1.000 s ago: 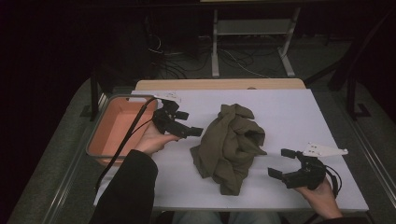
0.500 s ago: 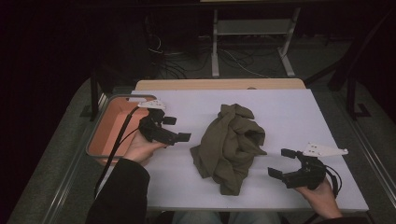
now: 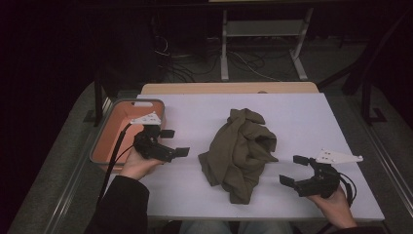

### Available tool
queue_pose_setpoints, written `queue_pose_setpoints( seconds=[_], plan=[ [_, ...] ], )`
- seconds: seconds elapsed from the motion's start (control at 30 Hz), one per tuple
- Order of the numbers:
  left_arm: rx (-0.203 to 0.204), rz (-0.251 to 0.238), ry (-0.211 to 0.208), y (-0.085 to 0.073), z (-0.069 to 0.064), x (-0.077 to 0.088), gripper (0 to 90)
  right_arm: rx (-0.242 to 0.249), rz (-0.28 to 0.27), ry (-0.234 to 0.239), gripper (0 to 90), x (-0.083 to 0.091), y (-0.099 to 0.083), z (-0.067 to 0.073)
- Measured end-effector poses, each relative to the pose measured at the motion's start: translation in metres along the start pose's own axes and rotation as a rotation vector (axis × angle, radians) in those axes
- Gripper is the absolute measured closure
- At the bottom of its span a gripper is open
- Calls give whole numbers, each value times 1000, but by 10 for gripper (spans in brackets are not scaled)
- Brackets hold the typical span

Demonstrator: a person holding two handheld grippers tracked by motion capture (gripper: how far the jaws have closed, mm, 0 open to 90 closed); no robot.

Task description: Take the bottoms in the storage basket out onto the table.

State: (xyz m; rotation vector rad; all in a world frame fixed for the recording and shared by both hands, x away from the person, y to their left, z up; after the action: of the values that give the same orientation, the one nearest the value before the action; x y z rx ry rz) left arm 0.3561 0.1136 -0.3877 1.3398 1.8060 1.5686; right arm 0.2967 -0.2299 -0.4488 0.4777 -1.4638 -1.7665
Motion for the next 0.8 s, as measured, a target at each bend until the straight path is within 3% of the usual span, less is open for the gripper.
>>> queue_pose_setpoints(
  seconds=[0.27, 0.53, 0.67, 0.8],
  plan=[
    [-17, -24, 37, -10, -2, 13, 0, -1, 1, -1, 3, 0, 0, -1],
    [-32, -18, 82, -28, -2, 22, 0, -4, -2, -4, 3, 0, 0, -1],
    [-10, -39, 104, -39, 0, 25, 0, -5, -1, -5, 3, 0, 0, -1],
    [-16, -30, 117, -49, -1, 26, 0, -5, -1, -6, 3, 0, 0, -1]
  ],
)
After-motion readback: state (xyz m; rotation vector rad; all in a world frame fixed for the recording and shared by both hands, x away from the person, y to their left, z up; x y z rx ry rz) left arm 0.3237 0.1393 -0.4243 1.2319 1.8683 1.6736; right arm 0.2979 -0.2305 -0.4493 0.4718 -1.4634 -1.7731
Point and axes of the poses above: each handheld gripper's, and its own axes: x roughly backward along the jaws, y roughly out of its top, z roughly to its left, the point moved 9 cm from there along -x, roughly forward along the jaws, and after that the axes turned 15 degrees about -z, right-handed, at the moved point
